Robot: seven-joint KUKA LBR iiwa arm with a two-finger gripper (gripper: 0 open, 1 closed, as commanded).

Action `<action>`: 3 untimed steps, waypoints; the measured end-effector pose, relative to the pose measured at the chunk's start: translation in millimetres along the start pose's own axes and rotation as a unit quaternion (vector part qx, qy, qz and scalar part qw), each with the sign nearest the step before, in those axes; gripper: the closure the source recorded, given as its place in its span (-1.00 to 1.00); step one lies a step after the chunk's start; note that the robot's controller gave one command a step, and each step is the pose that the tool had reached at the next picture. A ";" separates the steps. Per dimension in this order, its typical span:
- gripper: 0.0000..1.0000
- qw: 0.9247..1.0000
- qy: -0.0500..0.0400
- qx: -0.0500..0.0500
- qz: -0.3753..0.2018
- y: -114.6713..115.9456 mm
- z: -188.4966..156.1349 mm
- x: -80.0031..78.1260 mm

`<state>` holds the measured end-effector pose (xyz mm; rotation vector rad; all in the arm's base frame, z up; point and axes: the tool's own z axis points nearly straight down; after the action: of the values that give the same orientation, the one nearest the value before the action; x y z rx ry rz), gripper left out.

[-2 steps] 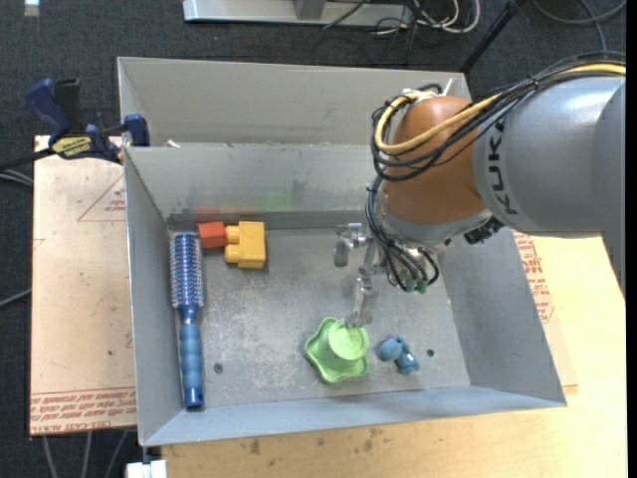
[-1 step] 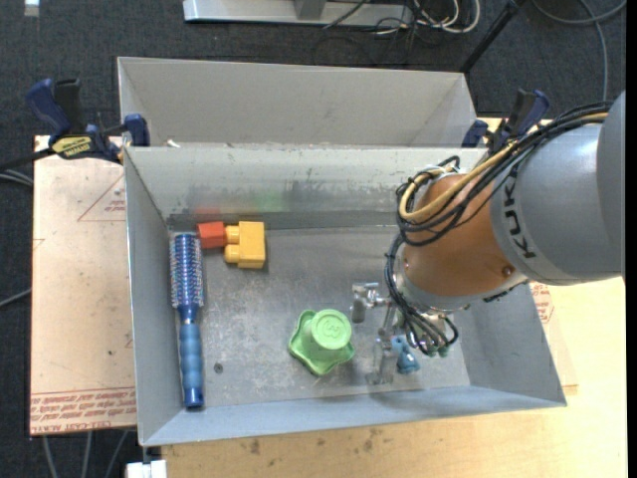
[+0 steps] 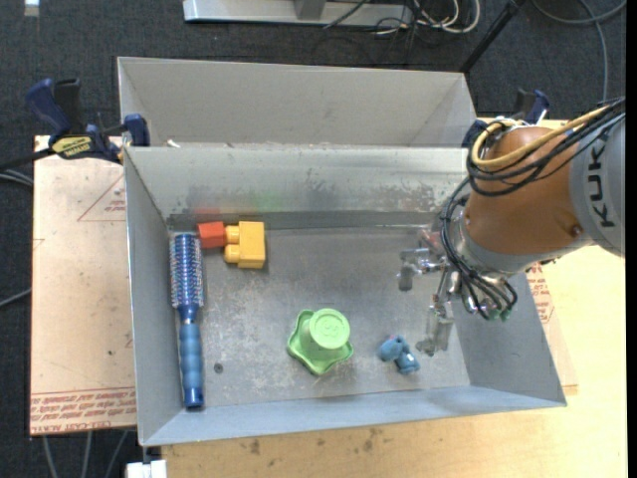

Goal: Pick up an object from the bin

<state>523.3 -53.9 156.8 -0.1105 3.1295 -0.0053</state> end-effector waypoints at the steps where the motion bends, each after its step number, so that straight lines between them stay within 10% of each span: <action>1: -1.00 1.000 -0.003 -0.003 0.008 37.5 86.8 37.7; 2: -1.00 0.998 -0.001 0.000 -0.057 -35.5 9.4 -16.7; 3: -1.00 0.993 0.008 -0.005 -0.121 36.1 86.2 11.5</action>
Offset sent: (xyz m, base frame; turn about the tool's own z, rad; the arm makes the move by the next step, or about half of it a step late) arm -0.0433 0.0324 -0.0868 0.0145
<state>510.1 -19.0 70.4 -0.4923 3.1090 0.0091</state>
